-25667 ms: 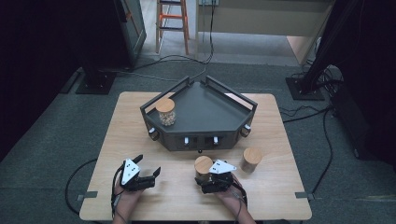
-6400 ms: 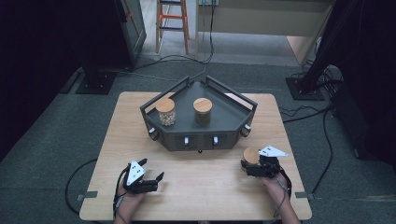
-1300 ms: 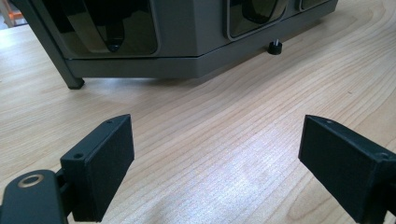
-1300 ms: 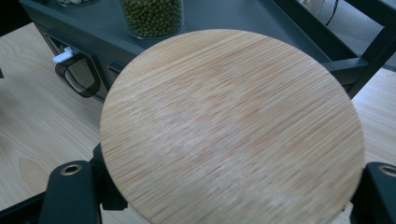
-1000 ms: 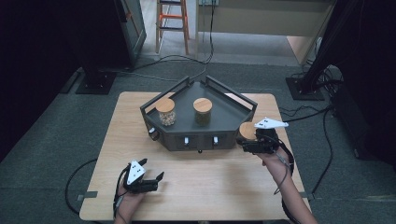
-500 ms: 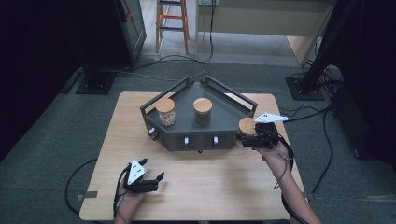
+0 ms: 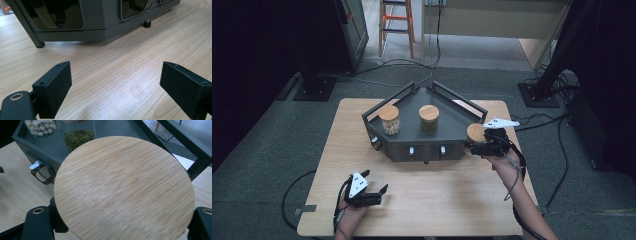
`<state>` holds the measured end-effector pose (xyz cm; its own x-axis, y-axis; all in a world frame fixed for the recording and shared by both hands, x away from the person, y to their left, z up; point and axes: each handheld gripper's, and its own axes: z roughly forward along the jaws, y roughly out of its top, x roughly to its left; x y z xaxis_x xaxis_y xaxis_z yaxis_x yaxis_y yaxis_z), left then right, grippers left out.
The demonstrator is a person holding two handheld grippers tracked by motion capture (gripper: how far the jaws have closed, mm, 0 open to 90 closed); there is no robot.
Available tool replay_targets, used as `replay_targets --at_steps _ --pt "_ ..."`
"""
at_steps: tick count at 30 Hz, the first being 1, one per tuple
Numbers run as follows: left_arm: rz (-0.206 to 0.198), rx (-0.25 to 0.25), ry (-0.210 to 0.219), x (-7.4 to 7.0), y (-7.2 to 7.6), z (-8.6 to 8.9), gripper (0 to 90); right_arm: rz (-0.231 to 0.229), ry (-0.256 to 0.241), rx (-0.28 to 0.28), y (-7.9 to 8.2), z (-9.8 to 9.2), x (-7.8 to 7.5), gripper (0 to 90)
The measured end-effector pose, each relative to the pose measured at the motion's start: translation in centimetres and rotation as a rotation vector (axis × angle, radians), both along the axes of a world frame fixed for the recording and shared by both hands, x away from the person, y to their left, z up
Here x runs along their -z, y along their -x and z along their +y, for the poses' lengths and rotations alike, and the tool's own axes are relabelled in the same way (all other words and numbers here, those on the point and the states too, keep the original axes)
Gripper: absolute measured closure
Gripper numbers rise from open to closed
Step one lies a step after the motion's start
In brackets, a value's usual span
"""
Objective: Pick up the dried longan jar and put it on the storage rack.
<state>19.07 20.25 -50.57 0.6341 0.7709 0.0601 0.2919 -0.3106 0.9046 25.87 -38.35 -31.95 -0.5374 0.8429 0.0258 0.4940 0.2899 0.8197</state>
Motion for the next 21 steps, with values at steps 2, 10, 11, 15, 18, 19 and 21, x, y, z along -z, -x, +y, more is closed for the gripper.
replay_targets --at_steps 2,10,11,15,18,19,21 --pt "0.000 0.001 -0.001 0.0 0.0 0.0 10.4 0.003 0.002 0.002 -0.2 0.1 -0.2 25.2" --pt "0.001 0.000 0.001 0.0 0.0 0.0 10.3 0.005 0.006 0.009 -1.0 0.2 -0.7 25.2" --pt "0.001 0.000 0.001 0.0 0.0 0.0 10.3 0.003 0.007 0.010 -1.0 0.3 -0.7 25.2" --pt "0.000 0.002 -0.002 0.0 0.0 0.0 10.3 -0.005 0.013 0.011 -1.2 0.4 -0.8 25.3" --pt "0.000 0.002 -0.002 0.0 0.0 0.0 10.3 -0.005 0.010 0.015 -1.4 0.4 -0.8 25.3" --pt "0.000 0.002 0.000 0.0 0.0 0.0 10.4 -0.003 0.009 0.016 -1.5 0.5 -0.8 25.2" --pt "0.000 0.001 0.003 0.0 0.0 0.0 10.3 -0.006 0.015 0.019 -1.6 0.6 -0.8 25.2"
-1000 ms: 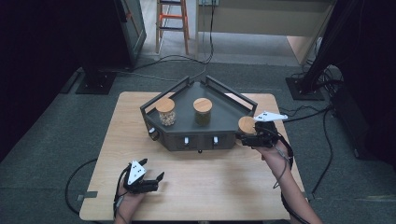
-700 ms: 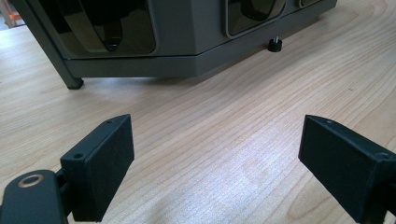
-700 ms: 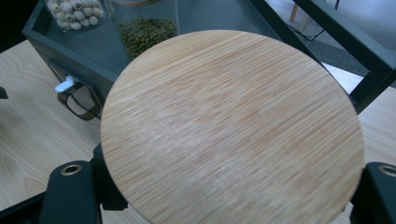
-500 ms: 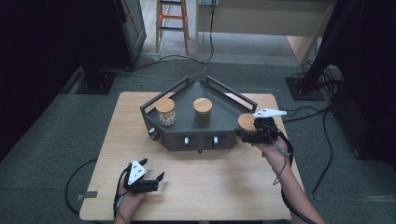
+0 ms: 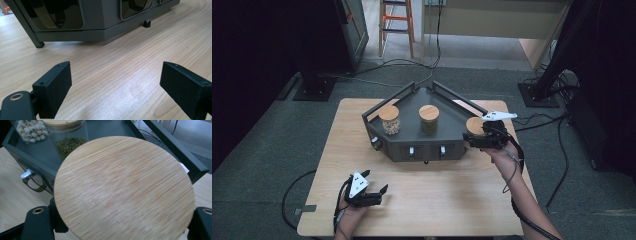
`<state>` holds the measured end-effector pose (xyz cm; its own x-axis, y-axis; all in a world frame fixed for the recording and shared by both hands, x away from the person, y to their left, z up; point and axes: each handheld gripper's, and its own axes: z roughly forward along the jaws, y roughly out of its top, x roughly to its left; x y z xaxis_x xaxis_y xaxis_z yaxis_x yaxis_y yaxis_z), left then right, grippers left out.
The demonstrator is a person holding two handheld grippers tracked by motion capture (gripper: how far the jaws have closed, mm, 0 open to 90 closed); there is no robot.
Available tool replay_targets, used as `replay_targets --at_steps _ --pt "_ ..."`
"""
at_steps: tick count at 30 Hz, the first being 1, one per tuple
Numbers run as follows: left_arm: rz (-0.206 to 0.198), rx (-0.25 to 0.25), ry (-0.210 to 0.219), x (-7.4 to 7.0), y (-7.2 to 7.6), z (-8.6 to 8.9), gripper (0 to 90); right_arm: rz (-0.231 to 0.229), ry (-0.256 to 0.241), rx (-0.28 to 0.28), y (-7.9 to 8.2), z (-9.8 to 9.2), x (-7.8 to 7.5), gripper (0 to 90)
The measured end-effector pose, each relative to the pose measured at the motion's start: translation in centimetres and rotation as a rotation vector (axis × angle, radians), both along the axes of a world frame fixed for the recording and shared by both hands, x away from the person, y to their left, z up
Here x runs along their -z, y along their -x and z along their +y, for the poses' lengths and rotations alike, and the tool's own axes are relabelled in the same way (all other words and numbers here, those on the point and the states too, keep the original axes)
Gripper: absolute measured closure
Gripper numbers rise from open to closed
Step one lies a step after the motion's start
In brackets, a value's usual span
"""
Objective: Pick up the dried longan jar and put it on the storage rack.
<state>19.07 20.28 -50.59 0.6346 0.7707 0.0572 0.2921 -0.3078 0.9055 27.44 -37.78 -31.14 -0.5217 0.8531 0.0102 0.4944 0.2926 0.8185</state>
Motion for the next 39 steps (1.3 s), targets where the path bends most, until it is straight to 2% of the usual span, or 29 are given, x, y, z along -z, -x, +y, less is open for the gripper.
replay_targets --at_steps 6,10,21,26,39 --pt "-0.001 0.001 -0.005 0.0 0.0 -0.1 10.3 -0.004 0.015 0.004 -0.1 0.3 0.0 25.2" --pt "0.001 0.000 -0.002 0.0 0.0 0.0 10.3 0.002 0.006 0.007 -0.7 0.3 -0.2 25.2" --pt "0.000 0.000 -0.002 0.0 0.0 0.0 10.3 -0.005 0.029 0.012 -2.0 1.4 -0.6 25.2" --pt "0.001 0.000 -0.007 0.0 0.0 -0.1 10.3 -0.041 0.069 0.007 -2.4 2.3 -0.8 25.2" --pt "0.001 -0.001 -0.011 -0.1 0.0 -0.2 10.3 -0.030 0.045 0.018 -3.8 2.8 -0.8 25.2"
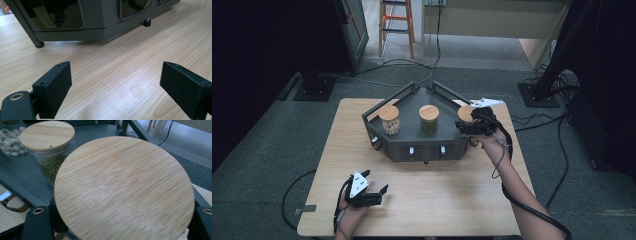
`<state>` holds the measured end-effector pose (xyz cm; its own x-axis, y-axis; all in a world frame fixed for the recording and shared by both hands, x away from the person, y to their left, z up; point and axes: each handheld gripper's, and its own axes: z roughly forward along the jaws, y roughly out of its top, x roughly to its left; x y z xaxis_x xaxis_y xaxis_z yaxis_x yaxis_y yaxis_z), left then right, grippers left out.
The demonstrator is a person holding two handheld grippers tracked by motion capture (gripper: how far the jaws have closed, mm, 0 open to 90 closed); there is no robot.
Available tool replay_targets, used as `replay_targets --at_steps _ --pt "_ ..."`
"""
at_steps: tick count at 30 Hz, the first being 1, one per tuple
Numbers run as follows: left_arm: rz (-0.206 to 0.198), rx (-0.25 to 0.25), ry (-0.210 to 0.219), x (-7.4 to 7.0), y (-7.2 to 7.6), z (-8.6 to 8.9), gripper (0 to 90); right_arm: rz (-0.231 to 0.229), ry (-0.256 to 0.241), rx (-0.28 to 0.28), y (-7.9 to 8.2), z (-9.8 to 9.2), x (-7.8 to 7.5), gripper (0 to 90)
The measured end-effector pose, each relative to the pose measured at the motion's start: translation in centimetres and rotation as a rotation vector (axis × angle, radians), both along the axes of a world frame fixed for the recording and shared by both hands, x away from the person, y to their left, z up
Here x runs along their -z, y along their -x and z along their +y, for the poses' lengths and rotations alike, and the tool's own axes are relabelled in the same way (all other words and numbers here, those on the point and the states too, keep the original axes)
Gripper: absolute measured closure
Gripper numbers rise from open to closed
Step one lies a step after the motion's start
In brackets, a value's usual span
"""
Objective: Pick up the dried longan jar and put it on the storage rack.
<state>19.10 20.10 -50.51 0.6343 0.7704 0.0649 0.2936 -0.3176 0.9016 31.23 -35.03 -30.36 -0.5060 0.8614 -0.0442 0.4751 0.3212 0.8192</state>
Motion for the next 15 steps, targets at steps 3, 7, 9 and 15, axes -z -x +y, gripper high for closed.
replay_targets --at_steps 3,7,9,15 --pt "0.004 -0.002 -0.002 -0.1 -0.1 -0.1 10.3 -0.001 -0.004 0.003 -0.3 0.1 0.1 25.2" --pt "0.001 -0.003 -0.004 0.0 0.0 -0.1 10.3 -0.004 -0.017 0.007 -0.6 0.4 0.3 25.2" --pt "0.002 -0.002 -0.005 -0.1 0.0 -0.1 10.4 -0.005 -0.019 0.009 -0.9 0.6 0.5 25.2" --pt "0.001 0.000 -0.012 -0.1 0.0 -0.2 10.4 0.006 -0.031 0.017 -2.1 1.0 1.1 25.2"
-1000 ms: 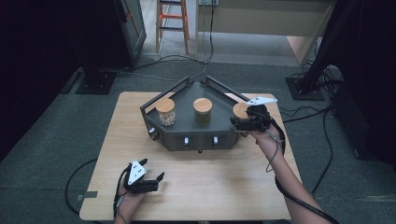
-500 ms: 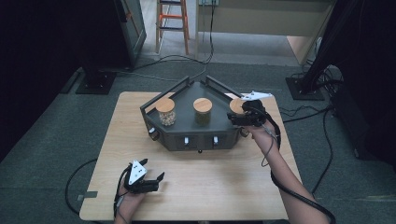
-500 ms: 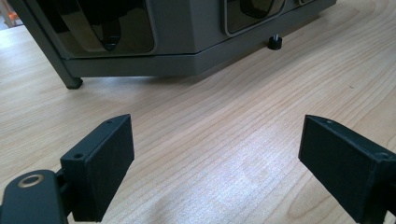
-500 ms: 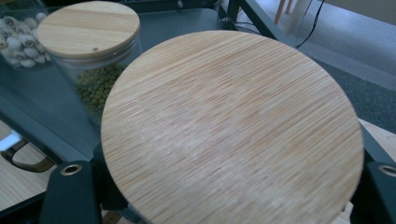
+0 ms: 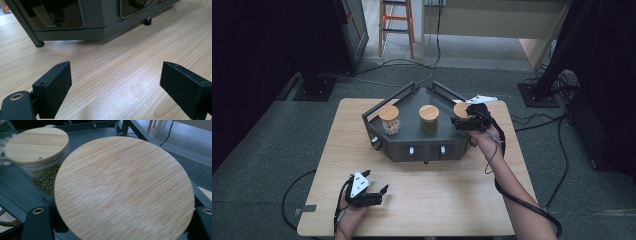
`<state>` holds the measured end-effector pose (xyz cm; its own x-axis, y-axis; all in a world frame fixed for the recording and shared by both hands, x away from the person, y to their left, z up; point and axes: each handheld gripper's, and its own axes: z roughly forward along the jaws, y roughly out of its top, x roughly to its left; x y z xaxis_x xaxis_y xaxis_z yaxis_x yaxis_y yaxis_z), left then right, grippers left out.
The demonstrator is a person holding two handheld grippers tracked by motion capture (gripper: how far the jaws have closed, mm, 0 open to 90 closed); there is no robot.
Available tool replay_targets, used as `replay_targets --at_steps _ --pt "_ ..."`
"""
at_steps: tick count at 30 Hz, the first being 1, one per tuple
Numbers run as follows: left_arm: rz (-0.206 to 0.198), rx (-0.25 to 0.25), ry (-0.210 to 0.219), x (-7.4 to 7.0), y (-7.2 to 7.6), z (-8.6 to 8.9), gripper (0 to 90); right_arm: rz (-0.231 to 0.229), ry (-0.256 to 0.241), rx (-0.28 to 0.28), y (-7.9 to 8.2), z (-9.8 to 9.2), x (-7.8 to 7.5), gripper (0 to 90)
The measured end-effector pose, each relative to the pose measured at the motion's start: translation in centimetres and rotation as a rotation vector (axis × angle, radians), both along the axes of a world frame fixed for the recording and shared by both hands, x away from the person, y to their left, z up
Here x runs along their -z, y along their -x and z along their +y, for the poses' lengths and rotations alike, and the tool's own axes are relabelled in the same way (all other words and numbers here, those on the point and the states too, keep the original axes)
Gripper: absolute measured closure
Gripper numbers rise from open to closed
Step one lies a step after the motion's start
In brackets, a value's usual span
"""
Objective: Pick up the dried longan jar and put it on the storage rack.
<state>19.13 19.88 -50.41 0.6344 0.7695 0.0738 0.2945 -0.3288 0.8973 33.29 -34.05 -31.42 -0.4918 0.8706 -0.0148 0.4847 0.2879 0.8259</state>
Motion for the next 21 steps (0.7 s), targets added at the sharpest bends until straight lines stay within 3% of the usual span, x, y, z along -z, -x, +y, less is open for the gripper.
replay_targets --at_steps 21 --pt "-0.003 -0.005 0.004 0.0 0.0 0.0 10.4 0.031 -0.008 0.059 -1.6 0.8 1.8 25.2"
